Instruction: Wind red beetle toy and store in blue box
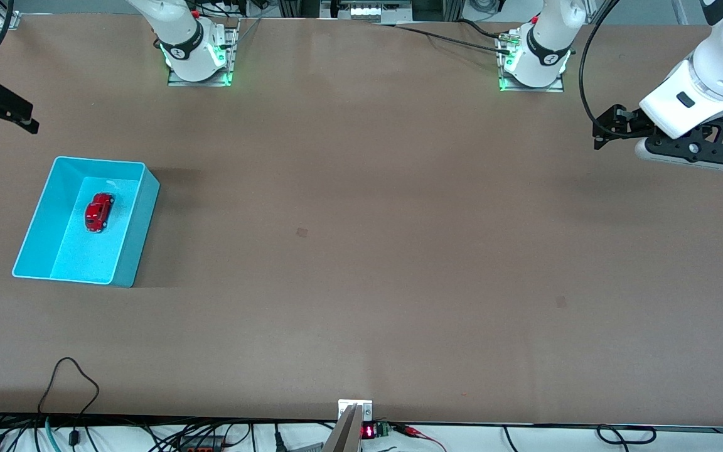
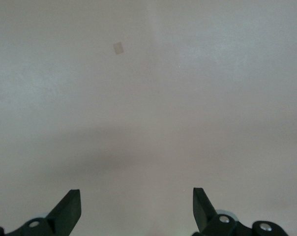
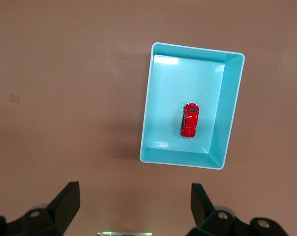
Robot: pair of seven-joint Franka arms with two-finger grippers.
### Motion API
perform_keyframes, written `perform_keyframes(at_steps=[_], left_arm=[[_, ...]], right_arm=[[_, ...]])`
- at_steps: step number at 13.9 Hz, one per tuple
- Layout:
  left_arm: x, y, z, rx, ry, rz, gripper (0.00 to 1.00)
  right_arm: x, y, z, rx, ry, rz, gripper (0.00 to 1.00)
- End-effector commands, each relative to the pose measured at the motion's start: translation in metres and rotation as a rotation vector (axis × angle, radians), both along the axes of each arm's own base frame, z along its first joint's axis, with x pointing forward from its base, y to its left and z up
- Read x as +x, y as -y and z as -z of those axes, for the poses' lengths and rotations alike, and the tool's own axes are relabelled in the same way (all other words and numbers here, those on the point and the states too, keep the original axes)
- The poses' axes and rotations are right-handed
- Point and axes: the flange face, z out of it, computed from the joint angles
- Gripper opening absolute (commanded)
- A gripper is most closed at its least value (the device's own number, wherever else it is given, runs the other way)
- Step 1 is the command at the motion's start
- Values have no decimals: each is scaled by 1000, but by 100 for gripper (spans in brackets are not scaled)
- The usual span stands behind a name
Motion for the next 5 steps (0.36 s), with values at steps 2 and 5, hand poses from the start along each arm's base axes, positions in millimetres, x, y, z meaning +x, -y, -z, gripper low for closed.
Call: perform_keyframes(at_steps=[2,5], left_arm=[[5,3,-5,12,-6,-2,100],[5,3,-6,12,-5,-4,100]], right_arm=[[1,-2,2,17,-10,1,100],[2,-2,3,19,-13,1,100]])
